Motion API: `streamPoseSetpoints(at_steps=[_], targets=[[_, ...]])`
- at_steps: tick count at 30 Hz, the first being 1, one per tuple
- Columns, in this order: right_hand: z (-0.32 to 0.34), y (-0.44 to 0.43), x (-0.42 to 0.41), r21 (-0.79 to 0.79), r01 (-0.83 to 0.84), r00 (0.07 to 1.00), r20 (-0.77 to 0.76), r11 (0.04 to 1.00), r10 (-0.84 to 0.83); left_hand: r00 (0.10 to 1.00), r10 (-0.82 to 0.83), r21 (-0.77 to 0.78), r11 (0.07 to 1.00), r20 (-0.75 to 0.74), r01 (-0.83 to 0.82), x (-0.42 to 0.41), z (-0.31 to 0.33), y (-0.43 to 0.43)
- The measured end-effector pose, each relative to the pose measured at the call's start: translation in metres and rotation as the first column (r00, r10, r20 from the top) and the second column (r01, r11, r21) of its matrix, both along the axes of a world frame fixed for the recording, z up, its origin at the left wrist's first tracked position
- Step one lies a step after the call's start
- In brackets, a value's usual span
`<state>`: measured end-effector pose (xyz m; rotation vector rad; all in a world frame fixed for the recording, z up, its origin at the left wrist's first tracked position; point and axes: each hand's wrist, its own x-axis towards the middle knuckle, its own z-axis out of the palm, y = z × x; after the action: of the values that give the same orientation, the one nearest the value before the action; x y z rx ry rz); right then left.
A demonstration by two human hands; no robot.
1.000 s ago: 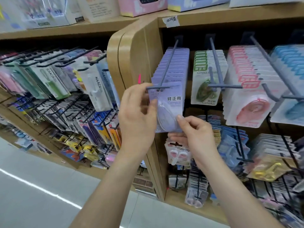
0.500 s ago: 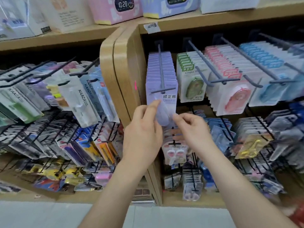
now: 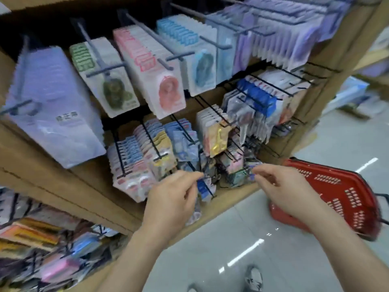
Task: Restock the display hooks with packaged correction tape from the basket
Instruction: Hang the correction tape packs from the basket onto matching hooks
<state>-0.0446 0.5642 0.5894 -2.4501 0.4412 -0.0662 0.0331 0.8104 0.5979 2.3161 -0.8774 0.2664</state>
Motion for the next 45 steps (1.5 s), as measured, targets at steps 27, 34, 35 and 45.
streamPoseSetpoints(at_steps=[27, 34, 35, 45], targets=[[-0.275, -0.43, -0.21, 0.283, 0.915, 0.394, -0.489, 0.286, -0.778, 0.689, -0.113, 0.337, 0.808, -0.716, 0.483, -0.029, -0.313, -0.544], [-0.455, -0.517, -0.136, 0.222, 0.932, 0.363, -0.603, 0.288, -0.711, 0.681, -0.07, 0.463, 0.682, -0.729, 0.566, 0.016, -0.501, -0.636], [-0.486, -0.528, -0.129, 0.204, 0.933, 0.357, -0.634, 0.297, -0.685, 0.691, -0.061, 0.494, 0.654, -0.721, 0.573, 0.022, -0.531, -0.645], [-0.755, -0.612, -0.11, 0.089, 0.809, 0.252, -0.945, 0.581, -0.207, 0.806, -0.011, 0.729, 0.419, -0.592, 0.541, 0.055, -0.785, -0.723]])
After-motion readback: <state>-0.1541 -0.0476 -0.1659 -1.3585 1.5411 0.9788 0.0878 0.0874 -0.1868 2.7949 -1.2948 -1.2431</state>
